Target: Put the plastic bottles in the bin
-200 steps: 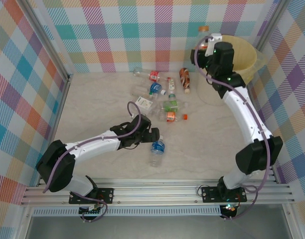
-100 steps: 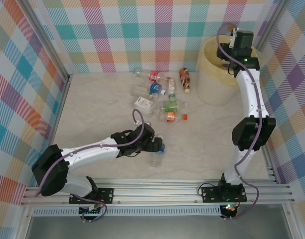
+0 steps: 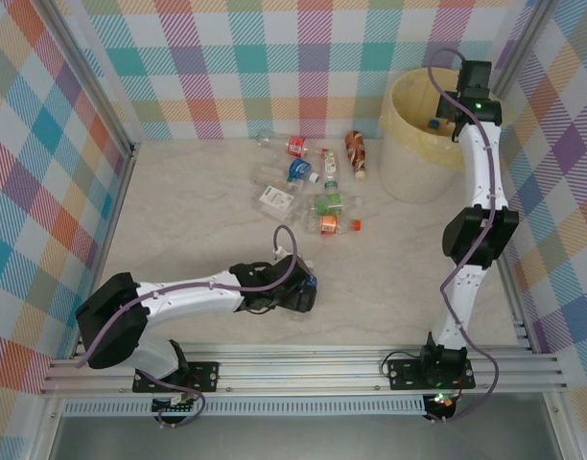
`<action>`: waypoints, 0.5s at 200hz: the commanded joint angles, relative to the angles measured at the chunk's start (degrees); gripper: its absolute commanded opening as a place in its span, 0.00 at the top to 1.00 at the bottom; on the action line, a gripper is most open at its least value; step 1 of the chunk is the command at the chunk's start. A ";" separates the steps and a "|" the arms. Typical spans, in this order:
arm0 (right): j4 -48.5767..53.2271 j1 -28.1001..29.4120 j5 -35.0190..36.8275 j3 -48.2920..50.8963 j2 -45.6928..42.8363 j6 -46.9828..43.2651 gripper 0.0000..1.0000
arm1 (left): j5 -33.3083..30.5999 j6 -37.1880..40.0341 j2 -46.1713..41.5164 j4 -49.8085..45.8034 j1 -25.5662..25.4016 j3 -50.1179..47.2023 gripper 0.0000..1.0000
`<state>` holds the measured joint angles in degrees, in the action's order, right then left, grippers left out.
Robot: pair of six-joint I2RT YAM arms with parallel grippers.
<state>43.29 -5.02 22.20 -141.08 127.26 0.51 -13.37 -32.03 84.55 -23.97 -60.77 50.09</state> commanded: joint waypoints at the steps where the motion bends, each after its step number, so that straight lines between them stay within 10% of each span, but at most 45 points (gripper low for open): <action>1: 1.97 0.18 6.92 -3.11 0.75 -0.12 0.27 | -1.66 1.84 1.91 -2.26 -1.71 1.85 0.00; 100: 3.33 0.27 2.74 -3.24 -3.91 3.82 0.09 | -1.17 1.45 4.60 -1.14 -1.98 2.00 0.00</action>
<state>44.69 -4.69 28.95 -142.96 127.61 1.54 -13.63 -31.40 88.01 -23.92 -62.08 50.72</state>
